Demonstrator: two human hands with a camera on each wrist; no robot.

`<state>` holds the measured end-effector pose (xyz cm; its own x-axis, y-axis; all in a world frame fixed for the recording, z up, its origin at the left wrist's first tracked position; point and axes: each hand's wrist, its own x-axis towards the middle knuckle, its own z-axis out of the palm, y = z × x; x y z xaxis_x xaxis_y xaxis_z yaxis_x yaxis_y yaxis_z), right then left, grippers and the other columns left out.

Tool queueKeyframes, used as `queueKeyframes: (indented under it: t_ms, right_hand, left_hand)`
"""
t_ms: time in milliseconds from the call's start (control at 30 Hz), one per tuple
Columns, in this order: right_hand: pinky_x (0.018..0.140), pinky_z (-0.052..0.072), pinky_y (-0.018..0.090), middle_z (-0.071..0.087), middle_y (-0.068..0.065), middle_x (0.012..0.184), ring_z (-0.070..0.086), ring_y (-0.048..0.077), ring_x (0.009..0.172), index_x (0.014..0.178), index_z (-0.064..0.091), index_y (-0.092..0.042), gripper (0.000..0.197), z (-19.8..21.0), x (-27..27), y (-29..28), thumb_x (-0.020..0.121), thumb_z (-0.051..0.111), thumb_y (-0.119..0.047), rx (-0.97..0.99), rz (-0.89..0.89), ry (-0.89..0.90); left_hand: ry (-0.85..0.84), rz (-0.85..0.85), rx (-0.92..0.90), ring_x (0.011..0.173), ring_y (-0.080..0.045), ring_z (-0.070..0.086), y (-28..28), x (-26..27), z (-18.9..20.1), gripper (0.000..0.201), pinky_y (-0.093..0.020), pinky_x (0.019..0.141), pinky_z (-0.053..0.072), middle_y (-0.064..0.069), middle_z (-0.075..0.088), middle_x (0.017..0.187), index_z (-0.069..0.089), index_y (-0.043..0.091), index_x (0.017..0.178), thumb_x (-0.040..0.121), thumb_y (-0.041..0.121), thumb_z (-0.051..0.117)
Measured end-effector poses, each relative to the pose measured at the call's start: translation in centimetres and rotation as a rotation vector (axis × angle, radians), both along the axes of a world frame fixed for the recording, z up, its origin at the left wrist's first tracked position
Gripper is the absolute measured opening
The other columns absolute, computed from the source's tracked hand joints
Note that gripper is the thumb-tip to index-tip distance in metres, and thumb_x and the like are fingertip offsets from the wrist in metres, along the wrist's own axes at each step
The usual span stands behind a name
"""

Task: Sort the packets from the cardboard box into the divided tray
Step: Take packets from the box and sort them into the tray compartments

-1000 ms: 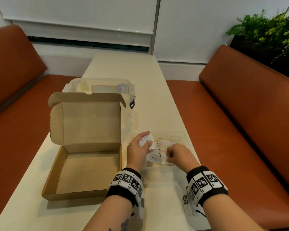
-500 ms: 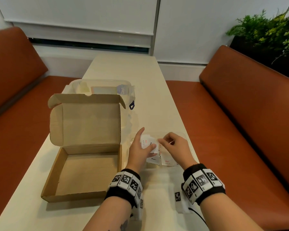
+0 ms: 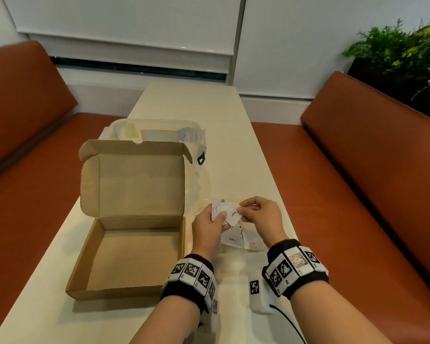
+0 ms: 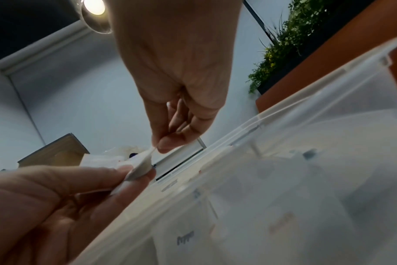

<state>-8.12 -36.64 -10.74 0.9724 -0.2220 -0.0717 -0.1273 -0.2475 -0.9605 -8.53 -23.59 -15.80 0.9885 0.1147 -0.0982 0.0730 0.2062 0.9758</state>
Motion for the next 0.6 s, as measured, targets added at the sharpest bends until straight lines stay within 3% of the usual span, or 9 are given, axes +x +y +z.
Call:
queueKeyframes:
  t_ms: [133,267,400,500,533,600]
  right_hand:
    - [0.054,0.047,0.007,0.066,-0.002,0.065,0.058,0.004,0.055,0.078,0.071,-0.011,0.011,0.3,0.3,-0.2,0.080,0.069,-0.001,-0.158,0.043,-0.037]
    - [0.061,0.044,0.010,0.065,-0.006,0.066,0.058,0.004,0.062,0.080,0.071,-0.015,0.012,0.9,0.5,0.2,0.080,0.070,-0.004,-0.273,0.128,-0.044]
    - [0.065,0.050,0.020,0.066,0.001,0.074,0.063,0.013,0.069,0.094,0.065,-0.018,0.020,0.6,0.4,0.8,0.078,0.074,-0.010,-0.161,0.056,-0.053]
    - [0.073,0.058,0.038,0.068,0.016,0.083,0.068,0.029,0.075,0.098,0.063,-0.007,0.022,0.3,-0.1,0.9,0.079,0.074,-0.006,-0.040,0.060,0.064]
    - [0.073,0.059,0.040,0.068,0.020,0.085,0.068,0.032,0.074,0.096,0.063,-0.002,0.019,0.2,-0.3,0.8,0.079,0.072,-0.002,-0.014,0.071,0.086]
    - [0.067,0.059,0.030,0.070,0.018,0.083,0.068,0.026,0.069,0.090,0.066,0.000,0.010,0.0,-0.3,0.5,0.080,0.071,-0.001,-0.068,0.071,0.073]
  left_hand:
    - [-0.010,0.100,-0.007,0.093,-0.018,0.068,0.1,0.1,-0.2,0.024,-0.024,0.069,0.058,-0.007,0.068,0.106,0.064,0.010,0.115,0.092,0.007,0.059]
    - [0.041,0.024,-0.065,0.090,-0.019,0.069,-0.1,0.3,-0.1,0.023,-0.022,0.065,0.056,-0.006,0.070,0.100,0.066,0.012,0.109,0.087,0.006,0.065]
    - [0.067,0.040,-0.105,0.084,-0.019,0.071,-0.1,0.4,-0.1,0.022,-0.021,0.063,0.056,-0.007,0.071,0.095,0.067,0.008,0.106,0.085,0.001,0.067]
    - [0.062,0.069,-0.115,0.089,-0.023,0.070,0.0,0.4,-0.2,0.021,-0.024,0.067,0.058,-0.010,0.070,0.101,0.067,0.009,0.106,0.086,0.002,0.066]
    - [0.059,0.076,-0.101,0.090,-0.023,0.070,0.0,0.4,-0.3,0.020,-0.025,0.068,0.058,-0.012,0.070,0.103,0.067,0.008,0.106,0.087,0.002,0.065]
    - [0.031,0.101,-0.067,0.092,-0.021,0.069,0.0,0.4,-0.3,0.019,-0.024,0.069,0.058,-0.012,0.069,0.106,0.066,0.007,0.108,0.090,0.004,0.061]
